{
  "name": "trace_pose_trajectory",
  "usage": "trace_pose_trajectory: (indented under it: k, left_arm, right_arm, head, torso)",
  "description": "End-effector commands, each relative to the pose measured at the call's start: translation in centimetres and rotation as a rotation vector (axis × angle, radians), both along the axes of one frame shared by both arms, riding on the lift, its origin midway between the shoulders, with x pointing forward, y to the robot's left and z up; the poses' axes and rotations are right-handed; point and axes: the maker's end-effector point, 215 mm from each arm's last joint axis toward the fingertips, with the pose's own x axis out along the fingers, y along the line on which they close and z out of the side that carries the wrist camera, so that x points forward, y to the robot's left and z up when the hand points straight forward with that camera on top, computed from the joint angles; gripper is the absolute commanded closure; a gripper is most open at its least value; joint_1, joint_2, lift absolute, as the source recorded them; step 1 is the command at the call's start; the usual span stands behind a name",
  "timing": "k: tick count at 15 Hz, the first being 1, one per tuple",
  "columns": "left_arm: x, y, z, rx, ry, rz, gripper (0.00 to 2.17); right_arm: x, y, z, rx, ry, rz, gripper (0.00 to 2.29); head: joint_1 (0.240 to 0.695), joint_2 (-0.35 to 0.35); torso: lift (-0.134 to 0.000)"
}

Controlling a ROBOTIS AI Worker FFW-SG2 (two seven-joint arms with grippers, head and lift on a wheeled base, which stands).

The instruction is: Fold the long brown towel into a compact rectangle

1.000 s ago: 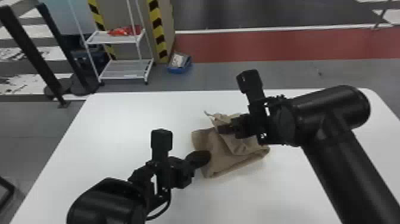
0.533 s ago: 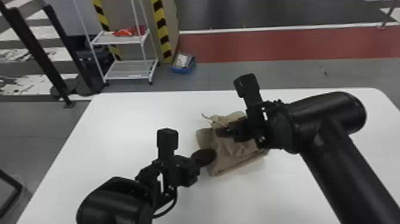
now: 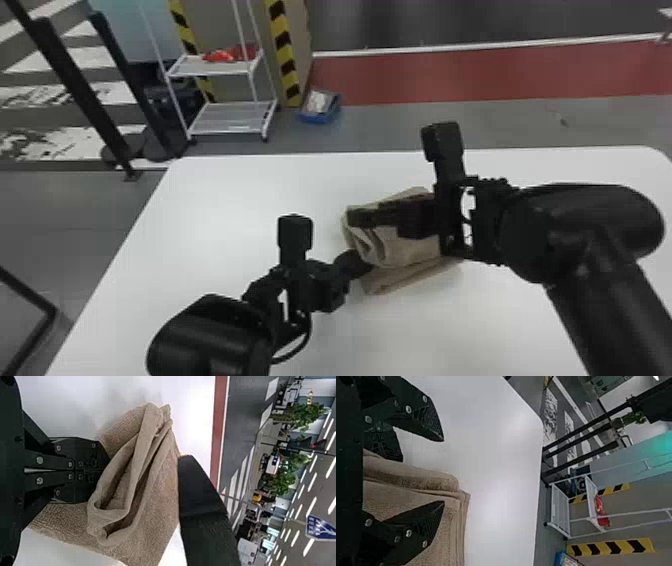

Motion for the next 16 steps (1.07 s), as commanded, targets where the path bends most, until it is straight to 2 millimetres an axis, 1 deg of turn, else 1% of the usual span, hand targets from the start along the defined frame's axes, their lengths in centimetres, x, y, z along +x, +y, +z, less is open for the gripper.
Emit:
trace_pose_trajectory:
  k: [1,2,3,4,5,6,7,8,9,11,12,14,16]
  left_arm:
    - [0.0,0.1,0.0,0.001,0.0,0.004,1.99]
    - [0.1,0.1,0.0,-0.001,0.0,0.007,1.98]
    - [0.0,0.1,0.0,-0.001,0.0,0.008,1.98]
    - [0.0,0.2,0.2,-0.003,-0.008,0.01,1.98]
    - [-0.1,0.1,0.3,-0.005,-0.012,0.009,1.98]
    - [-0.2,0.1,0.4,-0.006,-0.014,0.01,1.98]
    - [-0.3,0.1,0.4,-0.006,-0.012,0.009,1.98]
    - [-0.4,0.0,0.5,-0.007,-0.013,0.008,1.98]
    - [-0.4,-0.1,0.8,-0.01,-0.019,0.005,1.98]
    - [-0.5,-0.5,1.1,-0.009,-0.024,0.002,1.98]
    - [-0.5,-0.5,1.1,-0.008,-0.025,0.003,1.98]
    - [-0.9,-0.6,0.9,-0.009,-0.02,0.001,1.98]
    - [-1.0,-0.8,1.0,-0.008,-0.02,-0.002,1.98]
  right_arm:
    - [-0.5,-1.7,1.3,0.027,-0.027,-0.041,0.05]
    - [-0.6,-3.6,1.0,0.018,-0.034,-0.068,0.14]
    - [-0.9,-5.9,0.7,0.015,-0.04,-0.093,0.55]
    - [-1.7,-7.5,0.5,0.025,-0.038,-0.086,1.24]
    - [-2.9,-8.3,0.4,0.045,-0.03,-0.043,1.65]
    - [-4.5,-9.4,0.0,0.032,-0.032,-0.006,1.69]
    - [-5.8,-10.6,-0.8,-0.004,-0.038,-0.003,1.84]
    - [-7.1,-11.4,-1.4,-0.011,-0.033,-0.002,1.89]
    - [-7.9,-12.3,-1.6,-0.015,-0.043,-0.012,1.9]
    - [-8.9,-12.9,-2.6,-0.025,-0.046,-0.013,1.9]
    - [-9.3,-13.5,-3.7,-0.041,-0.033,-0.018,1.9]
    - [-8.7,-14.1,-5.2,-0.063,-0.044,-0.035,1.9]
    - [-7.1,-14.8,-6.4,-0.075,-0.046,-0.062,1.9]
  head:
    - [0.695,0.159]
    - [0.695,0.153]
    - [0.695,0.145]
    - [0.695,0.134]
    - [0.695,0.119]
    - [0.695,0.107]
    - [0.695,0.097]
    - [0.695,0.076]
    - [0.695,0.063]
    - [0.695,0.046]
    - [0.695,0.037]
    - [0.695,0.017]
    - [0.695,0.007]
  torso:
    - [-0.116]
    - [-0.116]
    - [-0.116]
    - [-0.116]
    - [-0.116]
    - [-0.116]
    - [-0.116]
    - [-0.116]
    - [-0.116]
    - [-0.116]
    - [-0.116]
    - [-0.116]
    - [-0.116]
